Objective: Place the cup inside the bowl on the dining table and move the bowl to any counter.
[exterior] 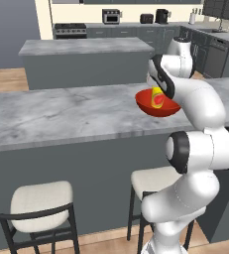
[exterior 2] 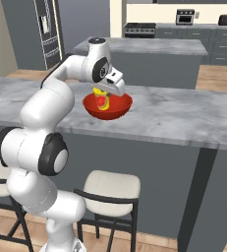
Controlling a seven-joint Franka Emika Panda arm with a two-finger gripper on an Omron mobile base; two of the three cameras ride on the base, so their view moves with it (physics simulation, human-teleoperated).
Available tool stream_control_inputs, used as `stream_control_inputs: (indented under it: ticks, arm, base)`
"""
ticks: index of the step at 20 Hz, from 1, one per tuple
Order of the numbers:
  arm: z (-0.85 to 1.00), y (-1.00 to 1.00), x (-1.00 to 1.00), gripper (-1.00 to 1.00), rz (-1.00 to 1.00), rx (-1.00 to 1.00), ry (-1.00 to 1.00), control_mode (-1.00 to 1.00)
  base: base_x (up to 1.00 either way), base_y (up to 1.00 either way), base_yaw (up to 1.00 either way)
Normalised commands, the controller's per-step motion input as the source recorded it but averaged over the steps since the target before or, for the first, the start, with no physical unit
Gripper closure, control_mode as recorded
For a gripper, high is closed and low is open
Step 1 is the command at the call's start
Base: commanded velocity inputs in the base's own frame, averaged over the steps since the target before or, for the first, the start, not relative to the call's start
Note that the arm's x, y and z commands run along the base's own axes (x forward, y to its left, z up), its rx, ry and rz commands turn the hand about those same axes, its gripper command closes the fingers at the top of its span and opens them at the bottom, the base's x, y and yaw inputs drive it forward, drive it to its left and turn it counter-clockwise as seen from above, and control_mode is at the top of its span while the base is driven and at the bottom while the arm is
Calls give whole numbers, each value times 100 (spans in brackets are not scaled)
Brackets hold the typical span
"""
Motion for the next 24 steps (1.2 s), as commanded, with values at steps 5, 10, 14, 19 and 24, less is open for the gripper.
stream_control_inputs:
  ticks: [5, 10, 14, 19, 24]
  arm:
    - [-15, 0, 0, 100, 0, -2, 0, -100]
    - [-2, 1, -1, 100, 0, 0, 0, -100]
    - [0, 0, 0, 100, 0, 0, 0, -100]
    - [0, 1, 0, -100, 0, 0, 0, -100]
    - [0, 0, 0, -100, 0, 0, 0, -100]
  base:
    - [0, 0, 0]
    - [0, 0, 0]
    - [0, 0, 0]
    - [0, 0, 0]
    - [0, 0, 0]
